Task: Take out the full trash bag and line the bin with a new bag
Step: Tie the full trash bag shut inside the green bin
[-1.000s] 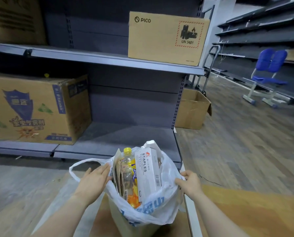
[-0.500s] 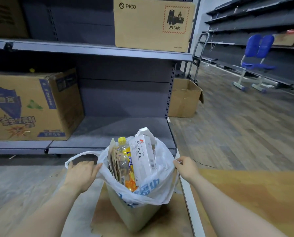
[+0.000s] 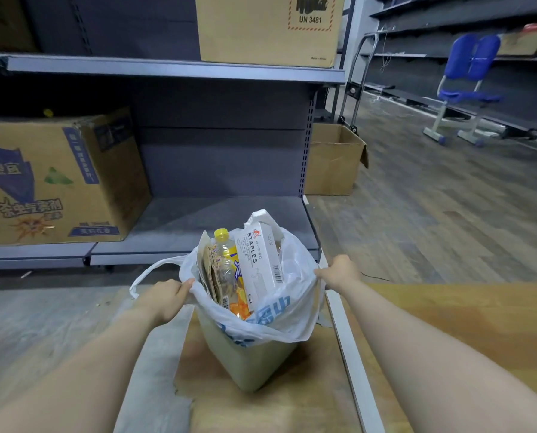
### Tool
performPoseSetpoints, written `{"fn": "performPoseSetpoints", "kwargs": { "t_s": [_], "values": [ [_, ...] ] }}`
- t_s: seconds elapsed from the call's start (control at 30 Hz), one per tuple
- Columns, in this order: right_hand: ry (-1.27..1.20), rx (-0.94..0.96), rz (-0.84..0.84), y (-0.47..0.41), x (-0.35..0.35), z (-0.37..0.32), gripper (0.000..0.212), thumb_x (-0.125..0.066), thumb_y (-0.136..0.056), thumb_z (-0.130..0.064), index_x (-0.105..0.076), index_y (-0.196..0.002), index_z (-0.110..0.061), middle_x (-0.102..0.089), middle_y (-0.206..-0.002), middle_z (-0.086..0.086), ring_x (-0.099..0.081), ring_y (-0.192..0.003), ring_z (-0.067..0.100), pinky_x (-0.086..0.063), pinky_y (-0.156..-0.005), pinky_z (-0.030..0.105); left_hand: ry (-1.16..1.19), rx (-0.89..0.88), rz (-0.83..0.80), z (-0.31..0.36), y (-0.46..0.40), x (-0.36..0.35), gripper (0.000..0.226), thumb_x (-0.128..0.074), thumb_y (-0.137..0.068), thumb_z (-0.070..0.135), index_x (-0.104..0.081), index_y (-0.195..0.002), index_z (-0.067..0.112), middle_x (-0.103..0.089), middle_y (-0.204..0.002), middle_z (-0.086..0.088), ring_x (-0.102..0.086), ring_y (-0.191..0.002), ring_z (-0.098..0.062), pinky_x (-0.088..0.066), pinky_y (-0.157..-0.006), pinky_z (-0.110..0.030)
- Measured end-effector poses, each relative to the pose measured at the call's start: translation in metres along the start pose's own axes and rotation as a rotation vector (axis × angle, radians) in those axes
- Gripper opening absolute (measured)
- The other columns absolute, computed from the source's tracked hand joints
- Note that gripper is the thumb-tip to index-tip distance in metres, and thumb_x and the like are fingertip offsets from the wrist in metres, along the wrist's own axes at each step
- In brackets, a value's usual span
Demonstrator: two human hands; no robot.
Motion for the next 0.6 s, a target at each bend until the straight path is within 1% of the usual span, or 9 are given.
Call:
{"fn": "performPoseSetpoints", "kwargs": {
  "t_s": [0.07,0.13,0.17,0.23,0.3,0.37,0.43,0.5,0.6],
  "values": [
    [-0.177,-0.142,-0.146,0.002,0.002,0.002,0.013,-0.059,-0.089,-0.013,-0.052,-0.084,-0.003,-0.064,-0.092,0.014,-0.067,-0.085,0.03,-0.046,-0.076,0.038,-0.009,0.013,0.001,0.003,0.001,0.0,0.052,-0.018,-0.102,0.041,-0.043,-0.065,0.014,-0.053,-0.084,-0.008,-0.048,-0.08,-0.024,-0.036,-0.072,-0.031],
    [-0.228,-0.192,-0.211,0.001,0.003,0.006,0.012,-0.058,-0.091,-0.014,-0.055,-0.094,-0.003,-0.065,-0.092,0.013,-0.064,-0.074,0.025,-0.046,-0.08,0.039,-0.02,0.029,0.002,0.004,0.002,0.0,0.052,-0.015,-0.102,0.041,-0.042,-0.068,0.013,-0.05,-0.082,-0.007,-0.047,-0.078,-0.023,-0.035,-0.072,-0.031],
    [-0.231,-0.187,-0.187,-0.001,0.003,0.008,0.012,-0.059,-0.09,-0.014,-0.056,-0.093,-0.002,-0.065,-0.09,0.013,-0.064,-0.07,0.025,-0.046,-0.075,0.036,-0.026,0.035,0.004,0.005,0.002,0.0,0.052,-0.014,-0.102,0.042,-0.044,-0.072,0.011,-0.05,-0.083,-0.006,-0.047,-0.079,-0.023,-0.035,-0.072,-0.031],
    [-0.206,-0.142,-0.065,-0.008,0.006,0.007,0.013,-0.059,-0.088,-0.012,-0.055,-0.079,-0.004,-0.063,-0.082,0.014,-0.063,-0.07,0.027,-0.046,-0.064,0.03,-0.043,0.044,0.004,0.004,0.001,0.0,0.053,-0.012,-0.102,0.043,-0.047,-0.077,0.011,-0.052,-0.085,-0.006,-0.049,-0.08,-0.023,-0.037,-0.073,-0.03],
    [-0.127,-0.07,0.097,-0.016,0.01,0.004,0.03,-0.056,-0.087,-0.01,-0.045,-0.059,-0.009,-0.057,-0.07,0.013,-0.059,-0.065,0.028,-0.047,-0.058,0.03,-0.067,0.041,0.002,0.003,0.0,0.0,0.055,-0.011,-0.101,0.044,-0.049,-0.078,0.012,-0.053,-0.085,-0.005,-0.05,-0.08,-0.022,-0.038,-0.074,-0.031],
    [-0.05,0.006,0.227,-0.014,0.016,-0.006,0.036,-0.05,-0.091,-0.011,-0.041,-0.056,-0.011,-0.05,-0.064,0.009,-0.048,-0.06,0.027,-0.038,-0.052,0.028,-0.099,0.04,0.003,0.001,0.001,0.0,0.058,-0.01,-0.101,0.045,-0.053,-0.082,0.012,-0.055,-0.087,-0.004,-0.051,-0.082,-0.022,-0.04,-0.079,-0.031],
    [-0.015,0.102,0.322,-0.006,0.021,-0.02,0.024,-0.044,-0.096,-0.015,-0.056,-0.076,-0.006,-0.055,-0.075,0.009,-0.052,-0.075,0.031,-0.039,-0.061,0.03,-0.142,0.048,0.013,0.001,0.003,0.001,0.06,-0.008,-0.1,0.046,-0.056,-0.084,0.013,-0.057,-0.089,-0.003,-0.053,-0.084,-0.021,-0.042,-0.083,-0.032],
    [-0.006,0.199,0.405,0.002,0.025,-0.036,0.023,-0.043,-0.098,-0.02,-0.06,-0.099,-0.004,-0.063,-0.093,0.012,-0.058,-0.09,0.035,-0.041,-0.069,0.033,-0.166,0.061,0.021,0.002,0.005,0.002,0.063,-0.006,-0.1,0.048,-0.058,-0.087,0.014,-0.061,-0.093,-0.003,-0.056,-0.088,-0.021,-0.044,-0.087,-0.032],
    [0.027,0.337,0.454,0.009,0.026,-0.057,0.026,-0.042,-0.099,-0.025,-0.059,-0.103,-0.006,-0.064,-0.106,0.011,-0.059,-0.095,0.032,-0.04,-0.074,0.033,-0.167,0.083,0.031,0.0,0.007,0.003,0.067,-0.005,-0.098,0.052,-0.062,-0.099,0.017,-0.065,-0.105,-0.003,-0.057,-0.1,-0.022,-0.042,-0.095,-0.035]
  ]
}}
Point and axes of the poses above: each hand's wrist, its own y-axis away from the middle knuckle, its own x-axis out of the back of the hand, z = x × y, the point moved 2 cm from there along -y, towards the middle knuckle
